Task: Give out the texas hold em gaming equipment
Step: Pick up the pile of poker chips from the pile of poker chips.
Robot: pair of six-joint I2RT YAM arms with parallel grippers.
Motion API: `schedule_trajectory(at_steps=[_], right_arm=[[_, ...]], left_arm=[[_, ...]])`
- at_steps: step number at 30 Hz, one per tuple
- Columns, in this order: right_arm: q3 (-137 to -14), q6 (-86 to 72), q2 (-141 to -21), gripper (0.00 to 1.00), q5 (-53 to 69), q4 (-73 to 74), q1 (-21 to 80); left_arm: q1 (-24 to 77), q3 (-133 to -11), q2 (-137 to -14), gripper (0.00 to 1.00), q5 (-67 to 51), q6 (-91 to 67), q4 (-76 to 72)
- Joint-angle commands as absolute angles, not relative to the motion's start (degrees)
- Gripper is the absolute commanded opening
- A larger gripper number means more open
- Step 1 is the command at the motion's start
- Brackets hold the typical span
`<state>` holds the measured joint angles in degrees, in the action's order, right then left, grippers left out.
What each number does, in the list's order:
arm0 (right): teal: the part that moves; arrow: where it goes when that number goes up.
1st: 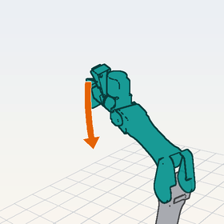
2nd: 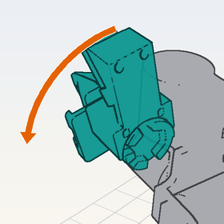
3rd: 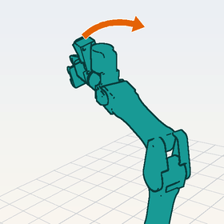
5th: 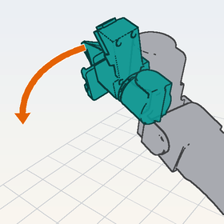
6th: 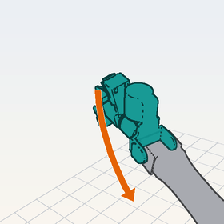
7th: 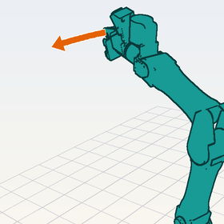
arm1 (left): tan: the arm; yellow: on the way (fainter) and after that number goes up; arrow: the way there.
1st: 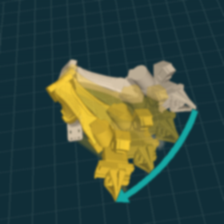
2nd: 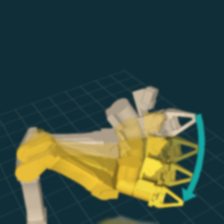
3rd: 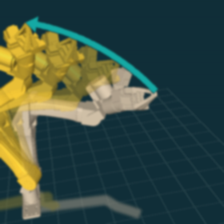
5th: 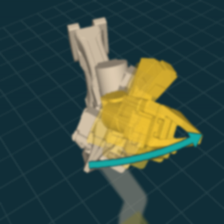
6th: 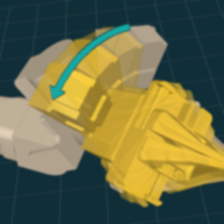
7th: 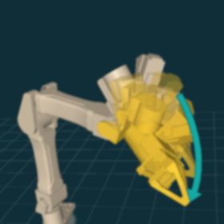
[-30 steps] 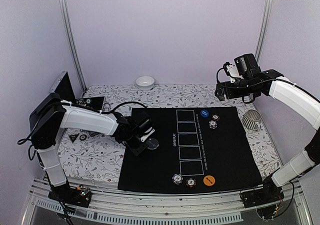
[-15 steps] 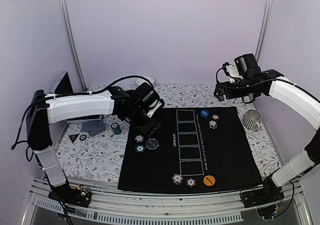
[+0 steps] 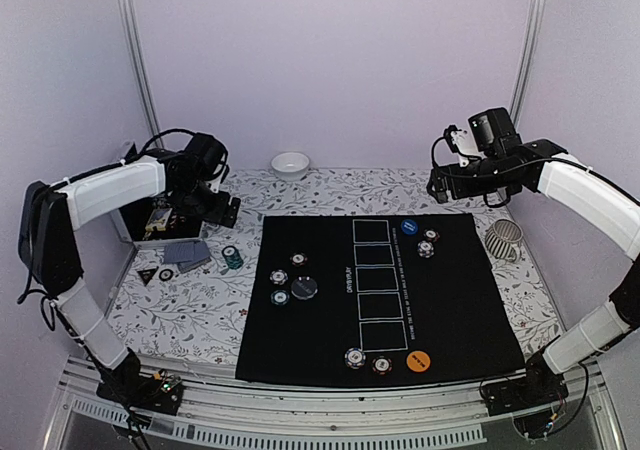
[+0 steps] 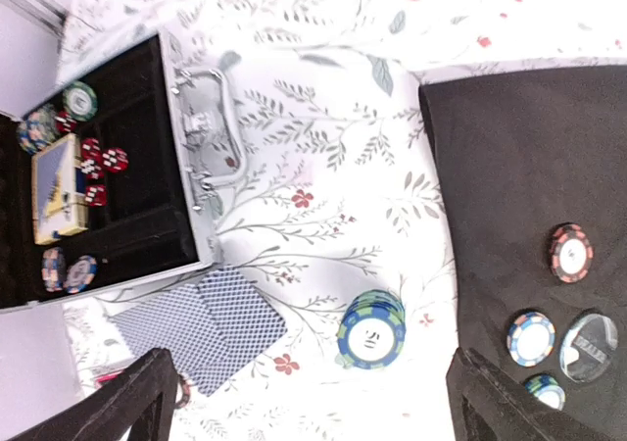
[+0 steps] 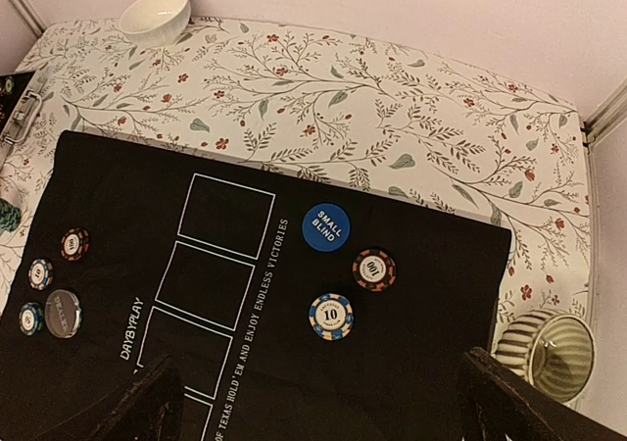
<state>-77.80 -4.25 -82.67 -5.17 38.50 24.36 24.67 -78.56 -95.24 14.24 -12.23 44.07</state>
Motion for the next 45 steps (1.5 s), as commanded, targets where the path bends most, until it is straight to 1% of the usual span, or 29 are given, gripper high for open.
schedule_trajectory(at_steps=[1,5,11,12,13,16,17,22,24,26,28,30,34,35,37,40,43,45], right_arm=[[-77.04,-3.89,-81.47,0.99,-4.98,37.88,24.29],[-77.02,-3.87,-81.56,0.99,-5.09,37.86,24.26],[-77.08,-3.78,-81.97,0.99,-4.89,37.80,24.28],[-77.08,-3.78,-82.07,0.99,-4.92,37.86,24.26],[-77.08,-3.74,-82.10,0.99,-4.92,37.94,24.27],[-77.02,-3.78,-82.11,0.99,-4.96,37.96,24.26],[-76.99,-3.78,-82.15,0.99,-4.90,37.90,24.26],[-77.08,-3.71,-82.16,0.99,-4.90,37.92,24.27],[-77.07,-3.69,-82.22,0.99,-4.83,37.97,24.26],[-77.06,-3.69,-82.19,0.99,-4.83,37.92,24.27],[-77.08,-3.69,-82.20,0.99,-4.75,37.99,24.30],[-77.10,-3.69,-82.21,0.99,-4.75,37.97,24.27],[-77.13,-3.69,-82.20,0.99,-4.66,37.96,24.26],[-77.09,-3.69,-82.24,0.99,-4.66,37.97,24.27],[-77.08,-3.72,-82.18,0.99,-4.66,38.01,24.26],[-77.20,-3.69,-82.29,0.99,-4.66,37.96,24.32],[-77.17,-3.69,-82.31,0.99,-4.66,37.96,24.27],[-77.25,-3.69,-82.19,0.99,-4.66,37.96,24.26]], left_arm=[[22.35,-76.69,-100.04,0.98,7.33,-11.16,39.74],[21.36,-74.43,-102.34,0.98,3.19,-10.93,36.06],[21.35,-71.22,-105.70,0.98,0.97,-10.77,32.99],[21.35,-70.93,-106.08,0.97,0.65,-10.75,32.63],[21.36,-70.63,-106.35,0.93,0.56,-10.73,32.27],[21.36,-70.36,-106.91,0.75,1.51,-10.74,31.82],[21.36,-70.42,-107.08,0.71,1.46,-10.73,31.86],[21.44,-70.58,-107.49,0.58,1.17,-10.89,32.43],[21.44,-70.58,-107.45,0.51,1.25,-10.90,32.74],[21.45,-70.58,-107.28,0.46,1.34,-10.91,33.15],[21.49,-70.58,-107.23,0.47,1.27,-10.76,33.53],[21.53,-70.65,-107.38,0.50,1.34,-10.72,34.06],[21.63,-70.71,-107.41,0.49,1.26,-10.64,34.32],[21.70,-70.67,-107.28,0.47,1.26,-10.65,34.36],[21.96,-70.87,-106.82,0.37,1.22,-10.64,34.37],[22.43,-71.29,-106.13,0.25,1.14,-10.57,34.52],[23.18,-72.61,-105.82,0.00,2.09,-10.17,35.75],[23.89,-73.58,-105.78,0.00,2.69,-9.79,36.83]])
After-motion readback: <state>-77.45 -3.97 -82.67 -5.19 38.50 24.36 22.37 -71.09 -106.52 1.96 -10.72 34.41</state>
